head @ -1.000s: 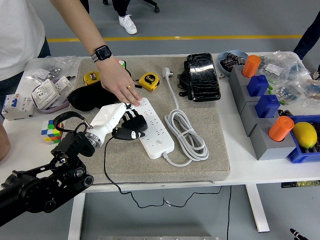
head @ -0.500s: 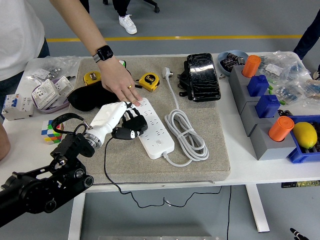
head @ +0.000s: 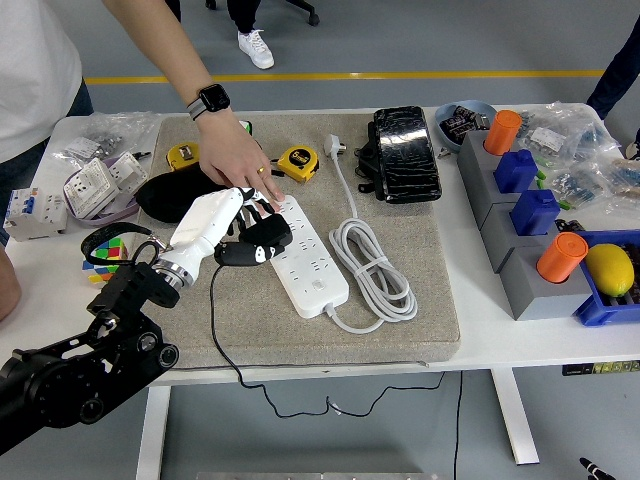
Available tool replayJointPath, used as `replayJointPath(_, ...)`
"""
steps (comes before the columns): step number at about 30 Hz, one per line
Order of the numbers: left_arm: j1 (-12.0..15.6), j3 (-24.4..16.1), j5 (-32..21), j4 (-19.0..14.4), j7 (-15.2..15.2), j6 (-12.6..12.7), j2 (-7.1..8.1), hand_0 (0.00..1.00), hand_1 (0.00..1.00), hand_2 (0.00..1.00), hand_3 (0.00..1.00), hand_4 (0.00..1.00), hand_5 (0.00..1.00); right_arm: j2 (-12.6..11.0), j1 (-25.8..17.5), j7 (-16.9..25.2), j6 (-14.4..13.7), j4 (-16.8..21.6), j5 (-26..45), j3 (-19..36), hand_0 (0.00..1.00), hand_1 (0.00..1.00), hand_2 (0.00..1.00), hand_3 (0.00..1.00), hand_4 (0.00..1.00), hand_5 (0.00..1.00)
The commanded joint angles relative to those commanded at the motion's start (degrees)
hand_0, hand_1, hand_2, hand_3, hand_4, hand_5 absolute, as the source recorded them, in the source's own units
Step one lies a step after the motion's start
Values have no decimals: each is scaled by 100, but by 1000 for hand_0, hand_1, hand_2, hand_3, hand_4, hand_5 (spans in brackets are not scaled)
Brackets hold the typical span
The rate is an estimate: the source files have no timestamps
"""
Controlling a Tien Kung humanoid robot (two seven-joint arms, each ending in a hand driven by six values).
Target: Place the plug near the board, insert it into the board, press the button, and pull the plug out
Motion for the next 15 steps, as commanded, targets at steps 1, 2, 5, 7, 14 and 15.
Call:
replayJointPath(1, 25, -35, 14, -12, 0, -5, 23, 221, 292, 305, 454, 775, 110, 0, -2, 0, 0, 0, -2, 1, 574, 640, 602, 537, 924, 468)
replayJointPath(2, 61, -79, 37, -15, 5, -13, 63, 221, 292, 305, 454, 775, 110, 0, -4, 1, 0, -1, -1, 0, 574, 640, 602, 537, 924, 468)
replayJointPath(5, 130, -136, 51, 72, -26, -13, 135, 228, 290, 313, 461, 770, 108, 1, -6, 0, 1, -3, -2, -14, 573, 639, 602, 537, 924, 468)
replayJointPath(7, 190, -179, 3, 206, -68, -16, 157, 228, 290, 313, 461, 770, 108, 3, -6, 1, 2, -2, -4, -18, 573, 639, 602, 537, 924, 468)
replayJointPath(14, 280, -186, -142, 563, -125, 8, 132, 252, 339, 384, 483, 777, 132, 2, 11, 1, 1, 1, -2, -37, 575, 640, 603, 537, 924, 467)
replayJointPath(15, 281, -179, -163, 593, -136, 11, 130, 252, 339, 384, 483, 777, 132, 3, 12, 0, 1, 2, -2, -35, 575, 640, 603, 537, 924, 467)
